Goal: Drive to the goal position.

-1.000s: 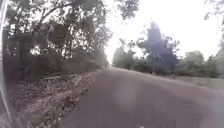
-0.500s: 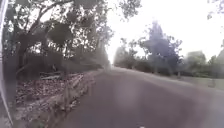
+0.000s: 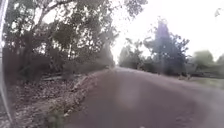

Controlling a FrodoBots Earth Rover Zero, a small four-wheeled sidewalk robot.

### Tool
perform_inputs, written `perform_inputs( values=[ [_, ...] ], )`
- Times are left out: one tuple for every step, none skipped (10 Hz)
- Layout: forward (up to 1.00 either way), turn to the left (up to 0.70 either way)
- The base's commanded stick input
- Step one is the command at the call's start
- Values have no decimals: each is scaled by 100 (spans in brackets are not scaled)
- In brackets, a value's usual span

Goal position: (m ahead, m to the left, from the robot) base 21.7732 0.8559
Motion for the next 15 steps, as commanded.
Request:
perform_inputs(
  values=[
    [70,3],
    [70,3],
    [70,3],
    [70,3],
    [70,3],
    [70,3],
    [70,3],
    [70,3],
    [70,3],
    [70,3],
    [70,0],
    [70,-5],
    [70,-9],
    [70,-13],
    [70,-15]
  ],
)
